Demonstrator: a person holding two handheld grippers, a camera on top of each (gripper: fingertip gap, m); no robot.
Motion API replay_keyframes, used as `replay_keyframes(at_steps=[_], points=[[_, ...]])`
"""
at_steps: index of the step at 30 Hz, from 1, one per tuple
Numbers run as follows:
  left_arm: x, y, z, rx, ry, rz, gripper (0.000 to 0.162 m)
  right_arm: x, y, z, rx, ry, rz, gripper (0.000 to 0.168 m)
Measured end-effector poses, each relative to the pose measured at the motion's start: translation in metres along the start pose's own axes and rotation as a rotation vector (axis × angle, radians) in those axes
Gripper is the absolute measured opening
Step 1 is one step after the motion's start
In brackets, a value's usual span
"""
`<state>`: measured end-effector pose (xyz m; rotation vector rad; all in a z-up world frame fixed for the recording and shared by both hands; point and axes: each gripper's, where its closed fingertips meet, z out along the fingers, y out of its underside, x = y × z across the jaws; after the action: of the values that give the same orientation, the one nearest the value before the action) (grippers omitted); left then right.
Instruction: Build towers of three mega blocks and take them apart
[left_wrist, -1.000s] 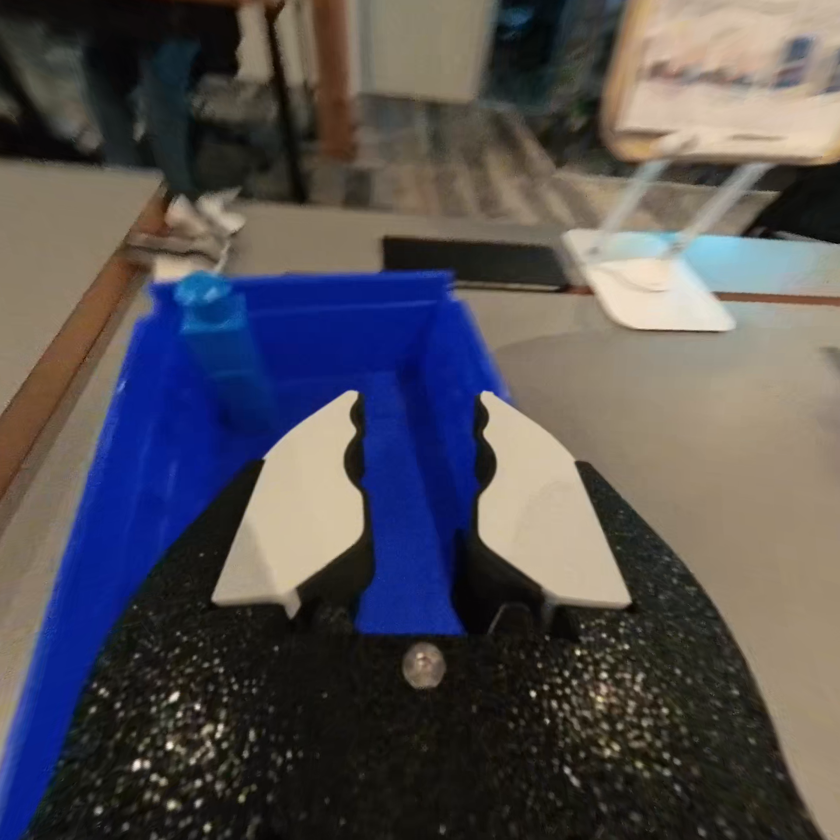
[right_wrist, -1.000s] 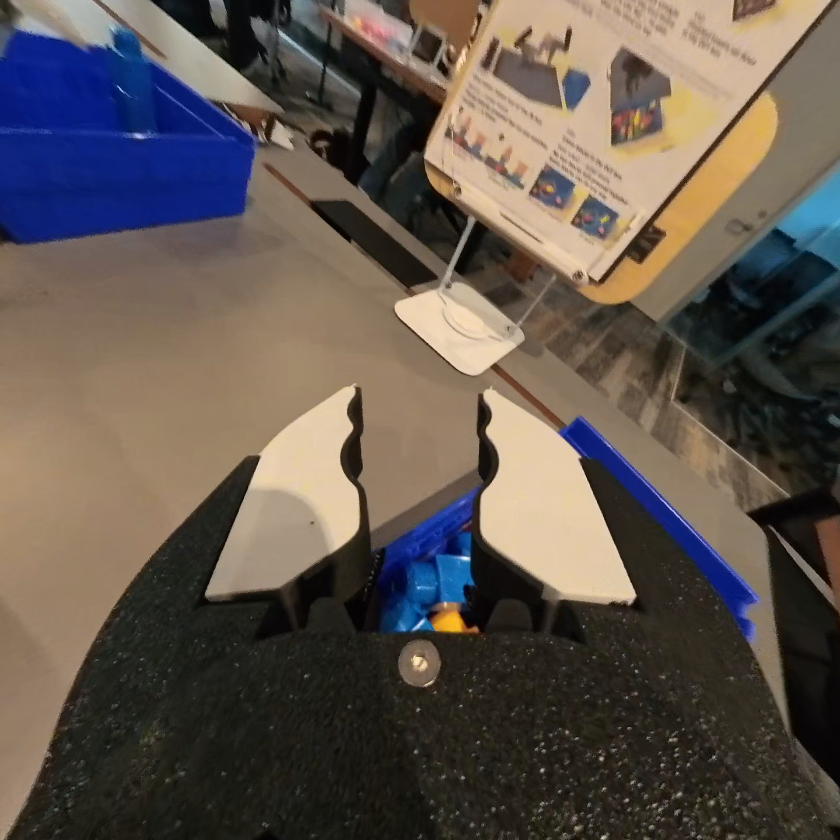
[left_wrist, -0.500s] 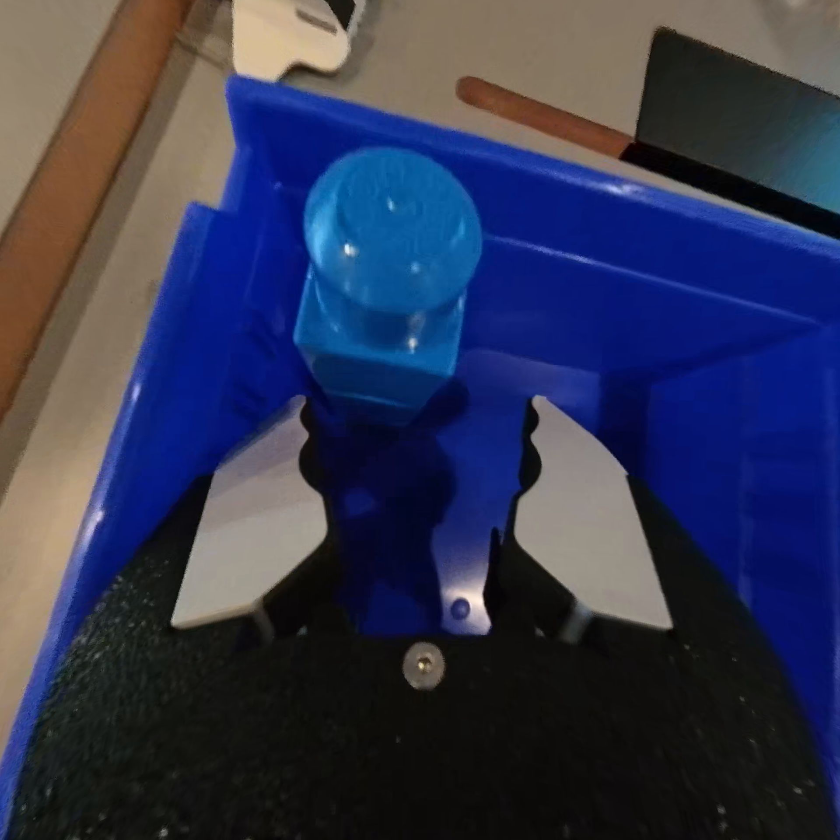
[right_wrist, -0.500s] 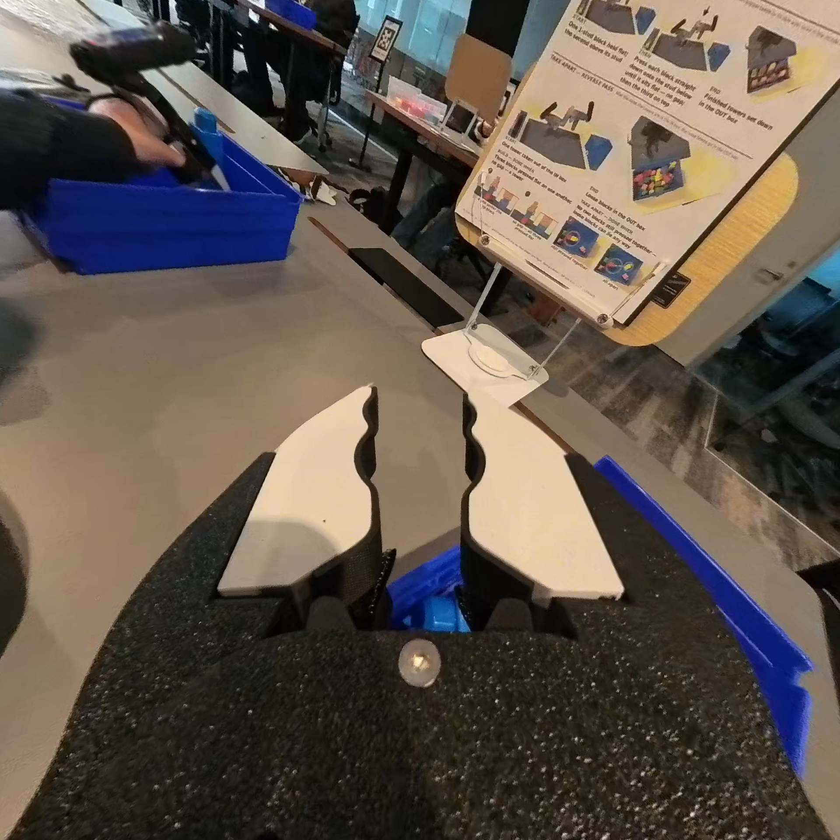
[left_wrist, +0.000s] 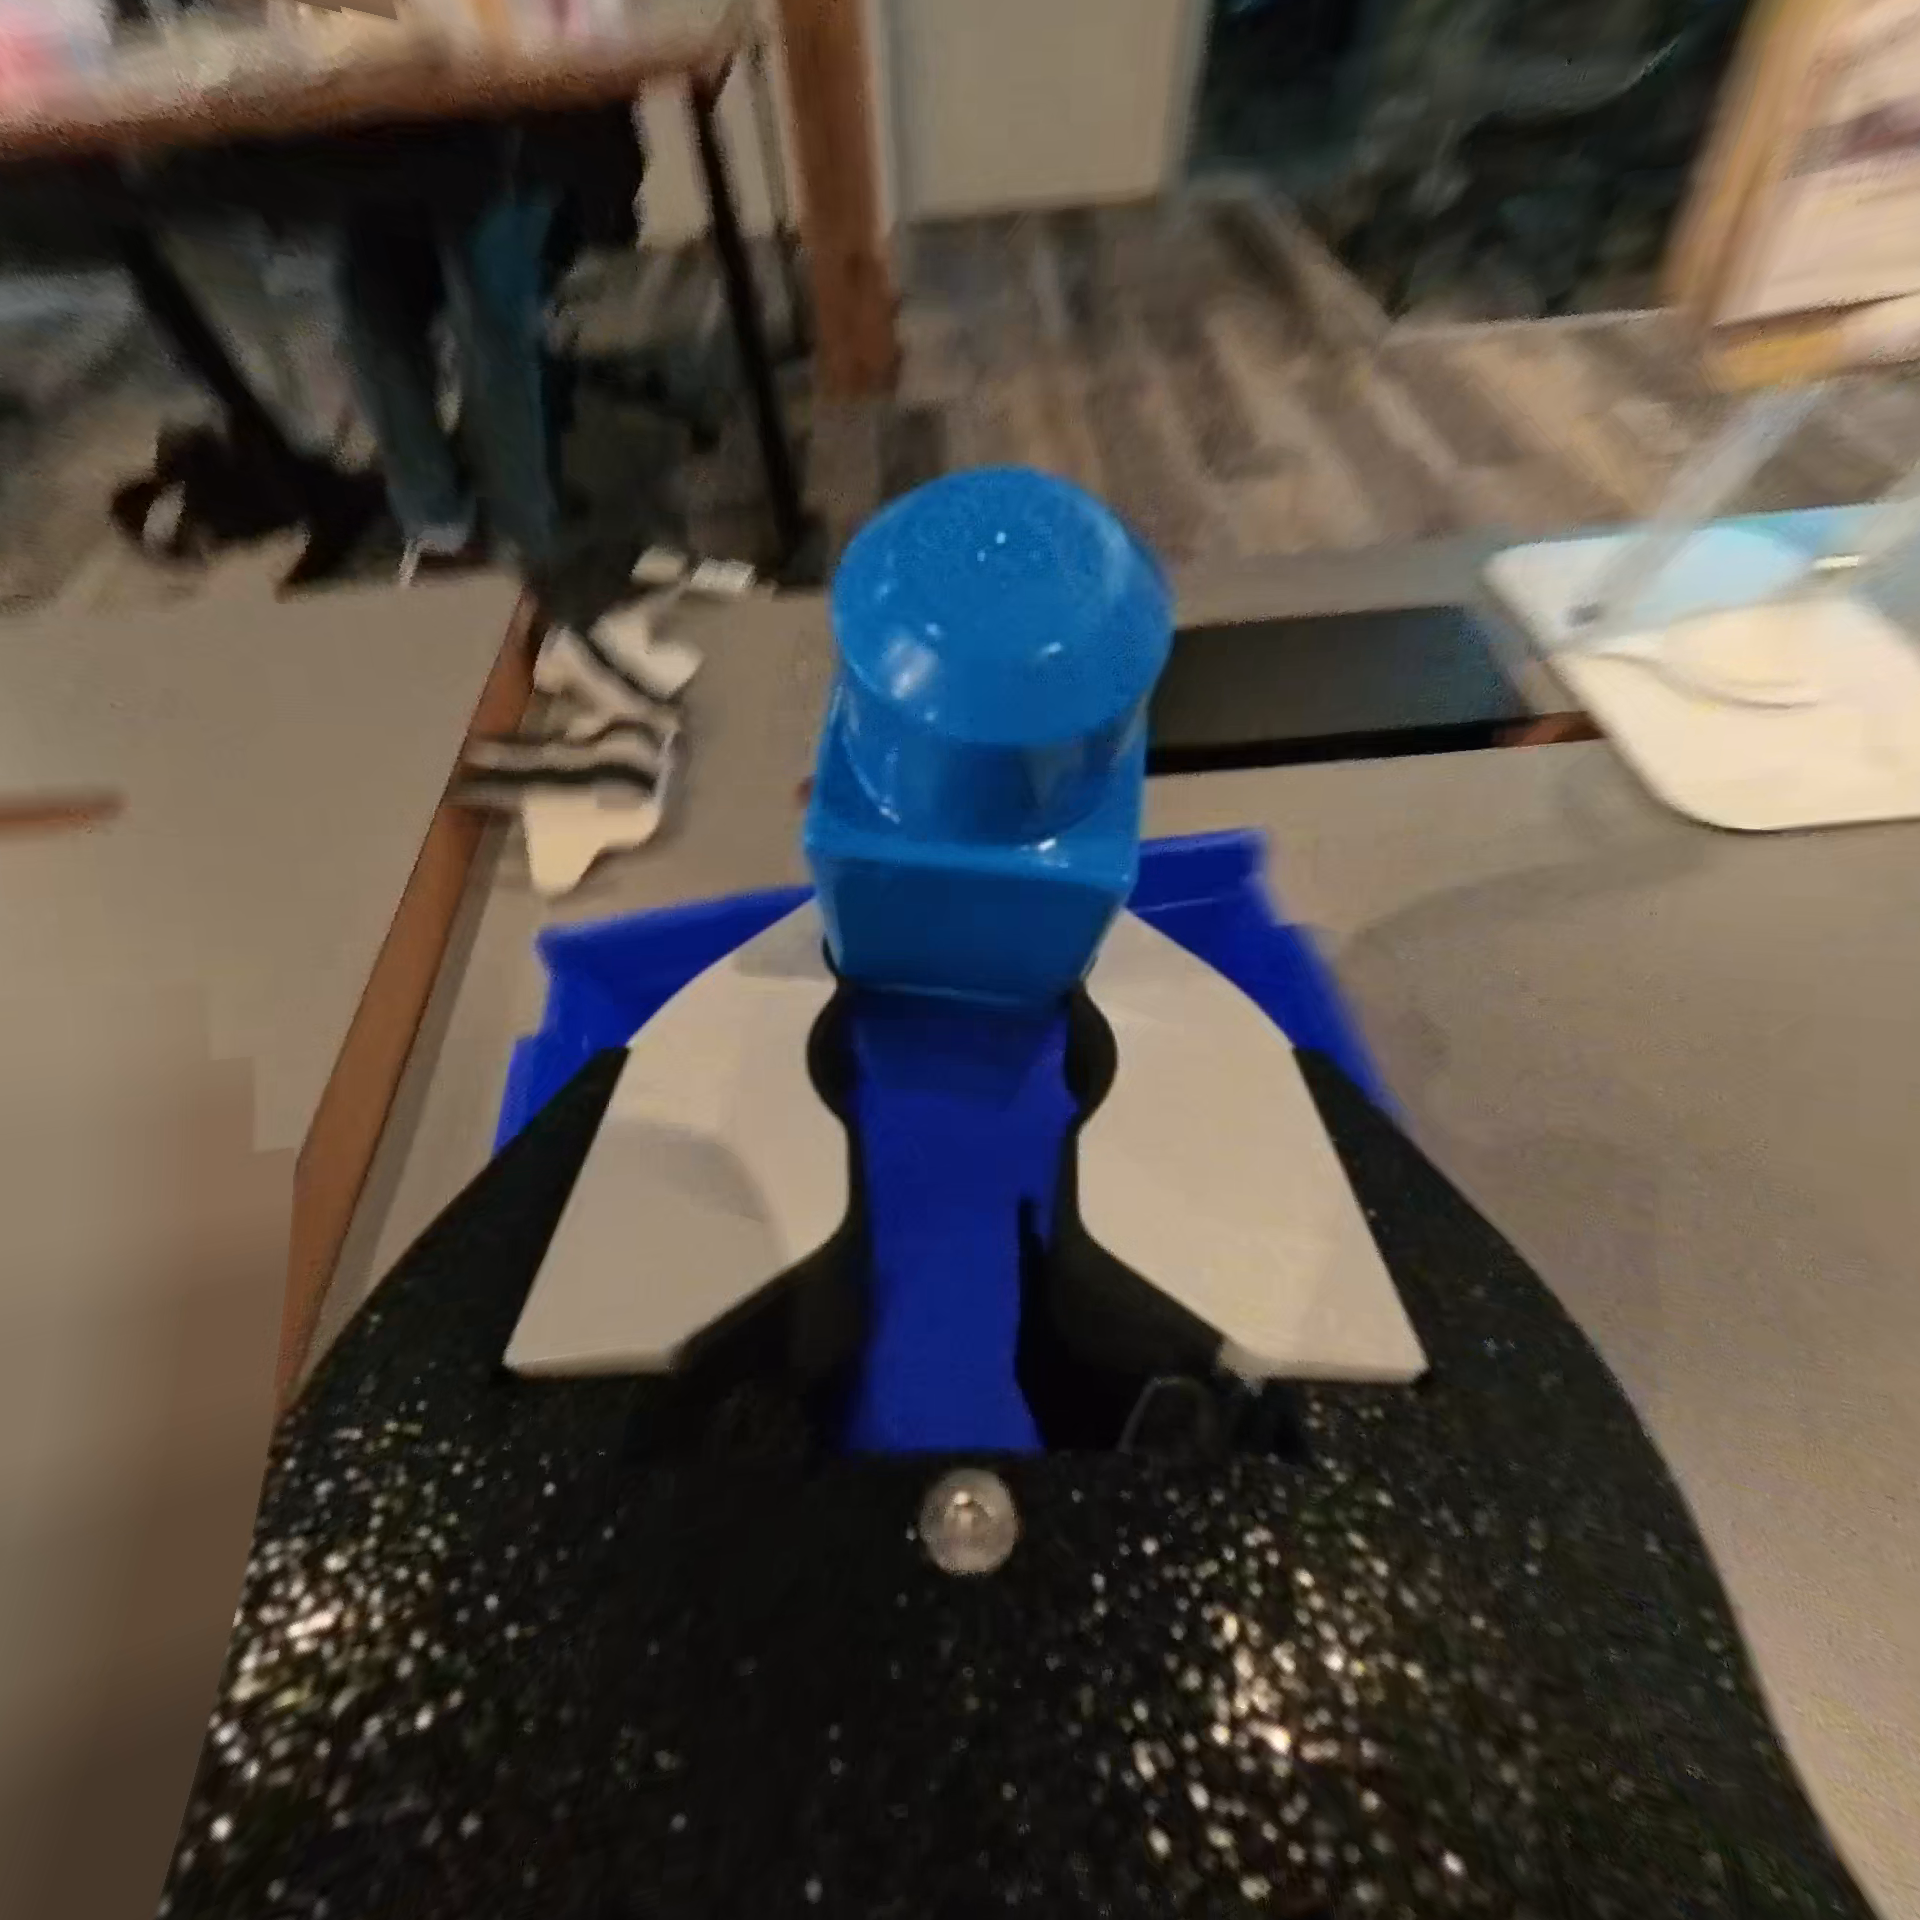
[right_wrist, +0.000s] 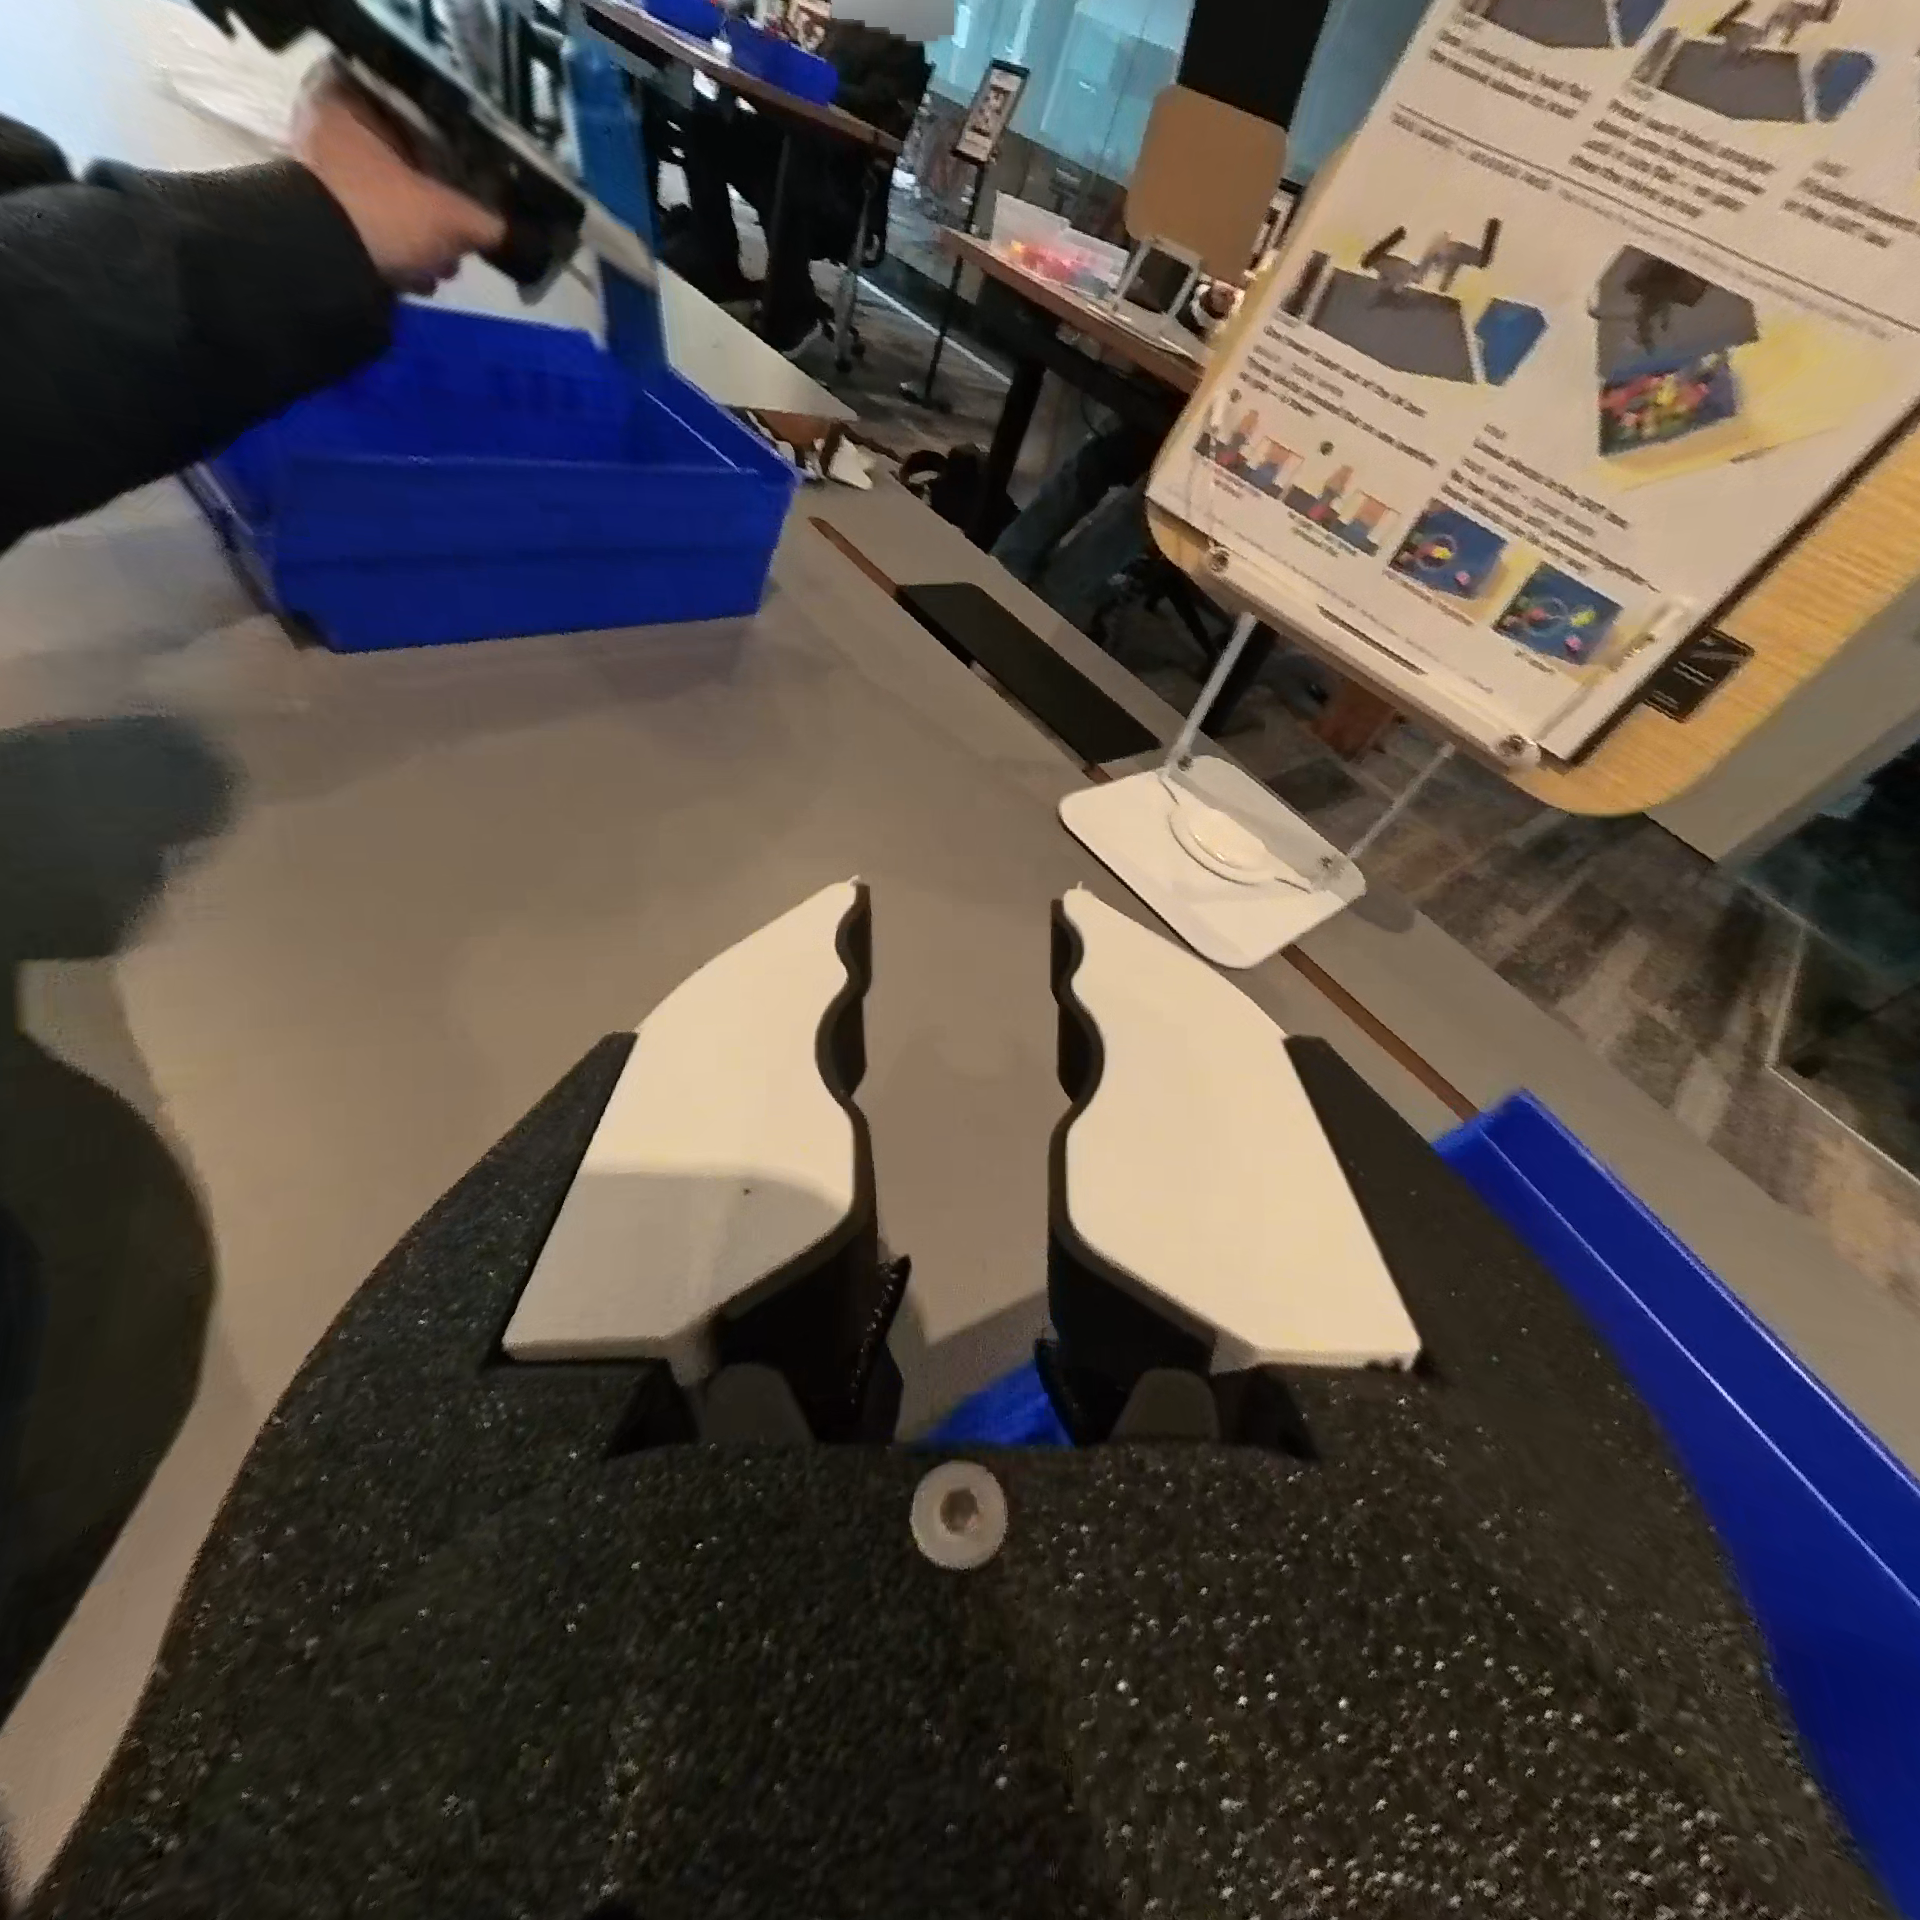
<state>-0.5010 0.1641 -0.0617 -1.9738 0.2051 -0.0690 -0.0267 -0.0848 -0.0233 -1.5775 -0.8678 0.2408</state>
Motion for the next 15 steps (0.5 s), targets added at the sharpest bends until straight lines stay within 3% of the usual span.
replay_keyframes(at_steps=[3,5,10,15], points=[[0.064,-0.034,-0.044,0.082,0.176,0.166,0.038,-0.012,-0.009,0.015,0.023,-0.072,0.002,0.035],[0.118,-0.037,-0.069,0.058,0.337,0.265,0.038,-0.024,-0.018,0.025,0.05,-0.137,0.006,0.037],[0.239,-0.004,-0.118,-0.046,0.676,0.532,0.038,-0.061,-0.048,0.05,0.144,-0.343,0.071,0.043],[0.322,0.043,-0.146,-0.116,0.928,0.713,0.038,-0.093,-0.063,0.074,0.171,-0.459,0.077,0.051]])
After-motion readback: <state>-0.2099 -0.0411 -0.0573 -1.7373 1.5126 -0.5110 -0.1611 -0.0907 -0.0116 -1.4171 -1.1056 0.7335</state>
